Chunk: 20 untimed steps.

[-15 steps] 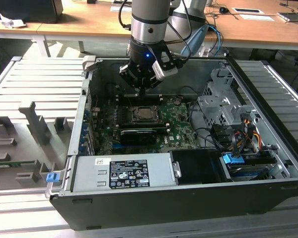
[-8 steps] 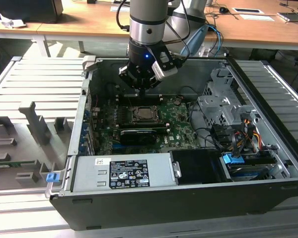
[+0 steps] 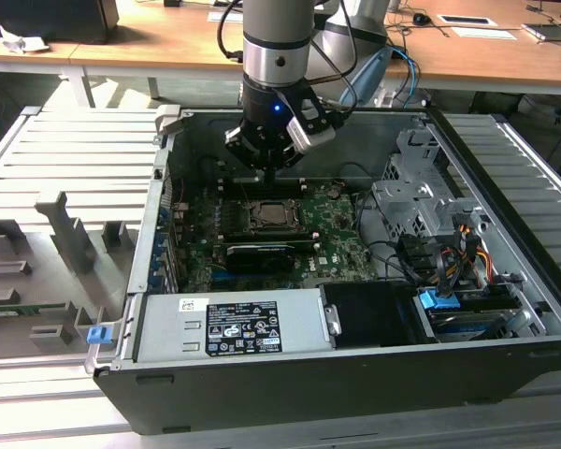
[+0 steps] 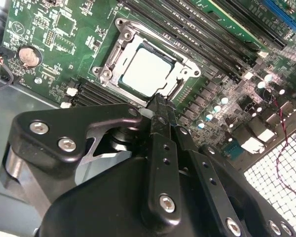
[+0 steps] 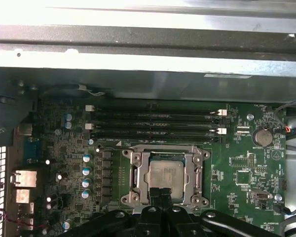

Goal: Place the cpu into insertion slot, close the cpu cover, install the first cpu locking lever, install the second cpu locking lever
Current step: 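Install the first cpu locking lever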

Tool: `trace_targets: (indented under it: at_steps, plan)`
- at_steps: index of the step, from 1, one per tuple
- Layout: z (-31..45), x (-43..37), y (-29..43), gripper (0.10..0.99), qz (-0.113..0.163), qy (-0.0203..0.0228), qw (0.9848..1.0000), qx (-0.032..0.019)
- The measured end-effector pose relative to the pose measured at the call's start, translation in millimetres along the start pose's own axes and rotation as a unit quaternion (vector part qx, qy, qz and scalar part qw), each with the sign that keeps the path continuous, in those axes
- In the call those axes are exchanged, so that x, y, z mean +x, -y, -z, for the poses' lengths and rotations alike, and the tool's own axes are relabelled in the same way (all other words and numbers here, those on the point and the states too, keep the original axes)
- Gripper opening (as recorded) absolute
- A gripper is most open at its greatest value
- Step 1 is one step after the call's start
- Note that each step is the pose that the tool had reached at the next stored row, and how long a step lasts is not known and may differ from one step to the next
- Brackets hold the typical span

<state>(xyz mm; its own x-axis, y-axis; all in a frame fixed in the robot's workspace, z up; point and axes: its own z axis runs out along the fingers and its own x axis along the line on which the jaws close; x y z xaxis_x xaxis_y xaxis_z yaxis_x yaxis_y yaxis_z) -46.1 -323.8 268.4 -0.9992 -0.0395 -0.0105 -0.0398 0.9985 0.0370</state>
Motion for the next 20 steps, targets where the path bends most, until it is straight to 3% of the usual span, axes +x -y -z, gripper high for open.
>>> trace_targets:
  at_steps: [9,20]
  plan:
    - [-0.1,0.1,0.0,0.106,0.023,-0.0008,0.9997,-0.0002]
    - [-1.0,4.5,-0.1,0.106,0.027,-0.001,0.9996,-0.0004]
